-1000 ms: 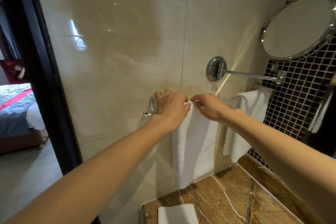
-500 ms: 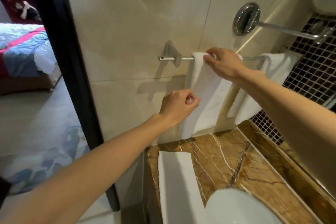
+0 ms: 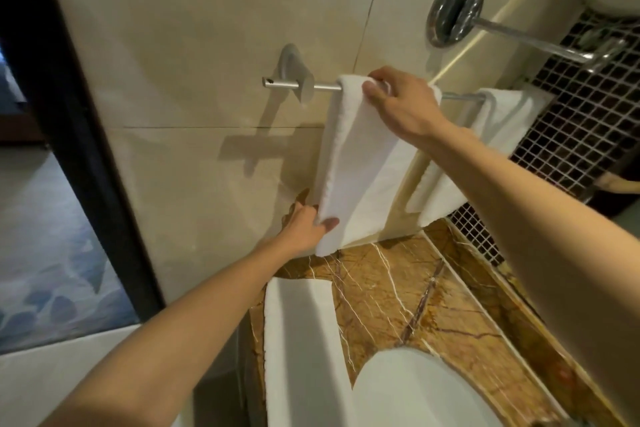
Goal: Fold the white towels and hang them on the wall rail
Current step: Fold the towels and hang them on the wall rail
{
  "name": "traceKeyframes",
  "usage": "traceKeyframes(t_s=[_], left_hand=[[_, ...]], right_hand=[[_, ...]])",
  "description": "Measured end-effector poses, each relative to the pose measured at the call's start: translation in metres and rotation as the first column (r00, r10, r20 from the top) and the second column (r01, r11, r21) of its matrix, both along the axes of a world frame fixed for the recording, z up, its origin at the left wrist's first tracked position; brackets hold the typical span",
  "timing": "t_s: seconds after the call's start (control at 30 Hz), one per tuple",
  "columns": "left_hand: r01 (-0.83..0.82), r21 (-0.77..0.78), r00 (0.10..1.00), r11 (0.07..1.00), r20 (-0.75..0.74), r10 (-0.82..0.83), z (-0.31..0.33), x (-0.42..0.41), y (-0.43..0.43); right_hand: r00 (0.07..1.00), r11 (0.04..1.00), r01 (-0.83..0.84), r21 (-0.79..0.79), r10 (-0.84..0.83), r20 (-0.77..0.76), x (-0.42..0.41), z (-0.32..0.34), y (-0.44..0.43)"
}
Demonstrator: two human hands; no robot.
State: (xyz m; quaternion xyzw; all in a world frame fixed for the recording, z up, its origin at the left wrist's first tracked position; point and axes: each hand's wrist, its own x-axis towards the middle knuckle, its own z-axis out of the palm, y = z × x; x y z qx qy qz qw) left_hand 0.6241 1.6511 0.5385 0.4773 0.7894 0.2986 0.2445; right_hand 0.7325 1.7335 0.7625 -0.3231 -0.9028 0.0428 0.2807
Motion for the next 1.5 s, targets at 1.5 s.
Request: traceKeyframes(t_s=[1.5], left_hand=[[-0.366,0.129,0.888,0.922,0.345,0.305,-0.090,0.003,0.022]], right_hand=[[0.982,0.975,-0.190,0.116,0.191,-0.003,0.009,-0.006,0.017]])
